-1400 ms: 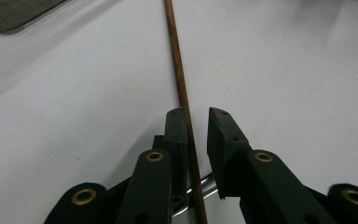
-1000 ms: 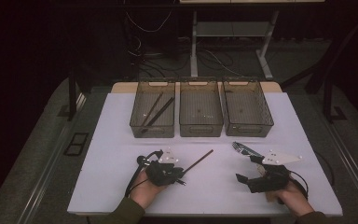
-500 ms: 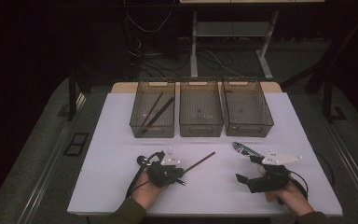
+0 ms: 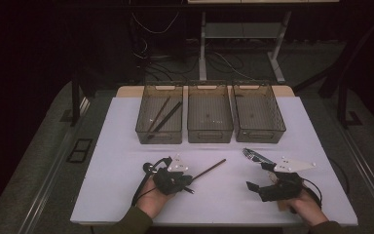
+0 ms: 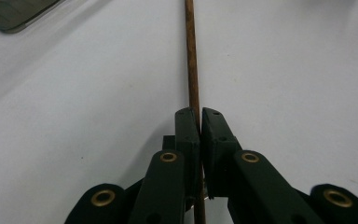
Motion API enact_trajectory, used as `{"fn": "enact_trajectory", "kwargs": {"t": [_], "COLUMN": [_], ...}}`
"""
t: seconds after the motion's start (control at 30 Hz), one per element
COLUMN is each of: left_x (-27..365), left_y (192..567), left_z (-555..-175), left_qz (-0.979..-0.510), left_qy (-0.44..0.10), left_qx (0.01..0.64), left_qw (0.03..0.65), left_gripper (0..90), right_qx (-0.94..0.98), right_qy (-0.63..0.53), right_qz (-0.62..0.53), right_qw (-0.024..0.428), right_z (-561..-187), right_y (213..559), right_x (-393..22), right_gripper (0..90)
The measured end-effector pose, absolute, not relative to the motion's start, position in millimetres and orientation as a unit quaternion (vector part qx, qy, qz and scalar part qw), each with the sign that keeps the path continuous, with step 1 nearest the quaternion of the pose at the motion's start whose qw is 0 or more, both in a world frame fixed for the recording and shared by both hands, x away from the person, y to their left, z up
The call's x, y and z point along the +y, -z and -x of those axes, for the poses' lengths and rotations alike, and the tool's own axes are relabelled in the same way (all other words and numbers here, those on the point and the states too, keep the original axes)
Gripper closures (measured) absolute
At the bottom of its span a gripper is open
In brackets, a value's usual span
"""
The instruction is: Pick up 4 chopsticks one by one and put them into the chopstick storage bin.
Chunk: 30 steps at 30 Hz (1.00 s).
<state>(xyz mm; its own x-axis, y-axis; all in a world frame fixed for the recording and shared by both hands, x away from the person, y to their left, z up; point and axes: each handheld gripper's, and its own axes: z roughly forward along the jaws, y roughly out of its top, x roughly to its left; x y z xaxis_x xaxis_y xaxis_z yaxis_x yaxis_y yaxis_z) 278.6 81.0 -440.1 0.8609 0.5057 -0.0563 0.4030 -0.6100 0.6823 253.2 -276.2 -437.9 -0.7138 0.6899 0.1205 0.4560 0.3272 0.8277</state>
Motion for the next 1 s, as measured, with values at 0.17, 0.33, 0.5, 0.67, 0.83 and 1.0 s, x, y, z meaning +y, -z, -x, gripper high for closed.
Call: {"fn": "enact_trajectory", "kwargs": {"t": [0.17, 0.33, 0.5, 0.67, 0.83, 1.0], "left_x": [81.5, 86.6, 96.2, 103.1, 109.0, 115.3], "left_y": [437.1, 432.2, 426.5, 422.9, 419.7, 417.7], "left_z": [-278.5, -279.4, -282.1, -283.5, -284.9, -287.6], "left_qz": [-0.896, -0.894, -0.889, -0.887, -0.886, -0.886], "left_qy": [-0.073, -0.063, -0.059, -0.053, -0.051, -0.048], "left_qx": [0.245, 0.24, 0.242, 0.243, 0.242, 0.243], "left_qw": [0.363, 0.372, 0.384, 0.39, 0.393, 0.392], "left_gripper": [85.4, 85.4, 85.4, 85.4, 85.3, 85.3], "right_qx": [0.804, 0.805, 0.805, 0.804, 0.804, 0.804], "right_qy": [-0.458, -0.458, -0.458, -0.458, -0.457, -0.458], "right_qz": [-0.356, -0.354, -0.355, -0.356, -0.357, -0.357], "right_qw": [0.128, 0.128, 0.129, 0.13, 0.13, 0.131], "right_z": [-253.4, -253.6, -255.0, -255.3, -256.6, -261.5], "right_y": [438.0, 438.1, 438.8, 438.6, 439.0, 439.8], "right_x": [-276.3, -275.7, -275.5, -276.8, -277.6, -281.3], "right_gripper": [9.1, 9.1, 9.1, 9.1, 9.1, 9.1]}}
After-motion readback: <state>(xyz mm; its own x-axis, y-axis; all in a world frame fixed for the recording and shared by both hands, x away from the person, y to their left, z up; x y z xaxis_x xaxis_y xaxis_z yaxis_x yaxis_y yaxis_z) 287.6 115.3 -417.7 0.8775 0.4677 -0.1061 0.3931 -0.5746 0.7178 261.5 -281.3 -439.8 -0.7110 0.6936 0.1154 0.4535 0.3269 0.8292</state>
